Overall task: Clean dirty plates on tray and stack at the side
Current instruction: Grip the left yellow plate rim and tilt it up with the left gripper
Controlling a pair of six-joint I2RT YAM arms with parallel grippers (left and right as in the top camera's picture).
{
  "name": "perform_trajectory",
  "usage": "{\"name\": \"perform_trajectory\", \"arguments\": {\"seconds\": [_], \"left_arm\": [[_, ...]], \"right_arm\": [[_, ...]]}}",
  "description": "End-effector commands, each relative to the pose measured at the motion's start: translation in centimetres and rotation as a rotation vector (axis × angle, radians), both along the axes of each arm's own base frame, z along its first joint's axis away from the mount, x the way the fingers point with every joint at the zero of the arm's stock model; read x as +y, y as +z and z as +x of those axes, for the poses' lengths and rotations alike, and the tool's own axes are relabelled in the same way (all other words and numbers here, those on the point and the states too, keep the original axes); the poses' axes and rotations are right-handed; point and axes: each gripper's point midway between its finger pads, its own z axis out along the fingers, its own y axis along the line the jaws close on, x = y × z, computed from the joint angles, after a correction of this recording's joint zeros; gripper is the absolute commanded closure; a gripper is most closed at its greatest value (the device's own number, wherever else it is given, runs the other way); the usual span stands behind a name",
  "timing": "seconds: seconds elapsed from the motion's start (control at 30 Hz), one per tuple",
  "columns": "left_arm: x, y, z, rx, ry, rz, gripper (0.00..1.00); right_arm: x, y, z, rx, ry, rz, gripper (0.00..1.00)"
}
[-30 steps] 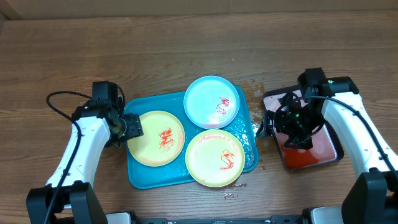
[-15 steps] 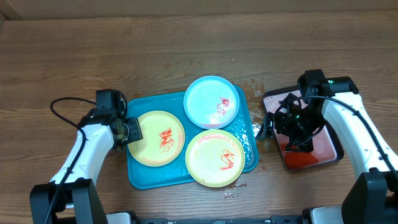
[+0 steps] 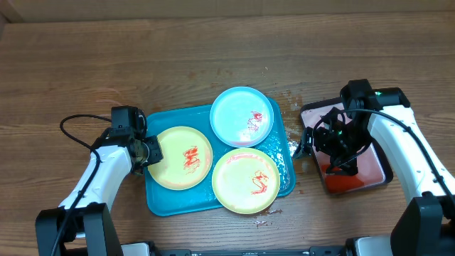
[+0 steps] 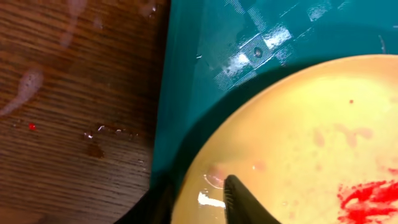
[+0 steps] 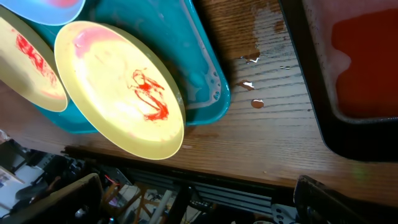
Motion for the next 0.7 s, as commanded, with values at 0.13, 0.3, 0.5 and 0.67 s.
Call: {"name": "perform_trajectory", "arguments": {"seconds": [0.13, 0.3, 0.5, 0.67], "left_arm": [[-0.88, -0.41, -0.17, 0.006, -0.033, -0.033, 0.94], [-0.88, -0.44, -0.25, 0.010, -0.033, -0.033, 0.87], [-1.01, -0.46, -0.36, 0.014, -0.034, -0.041, 0.65], [-1.04, -0.43, -0.29, 0.011, -0.035, -0.042, 0.16]], "right_arm": [[0.14, 0.57, 0.42, -0.023, -0.011, 0.008, 0.00], [0.14, 0.57, 0.42, -0.023, -0.011, 0.008, 0.00], [0.14, 0.56, 0.43, -0.024, -0.011, 0.008, 0.00], [0.14, 0.56, 0.43, -0.024, -0.011, 0.008, 0.00]]}}
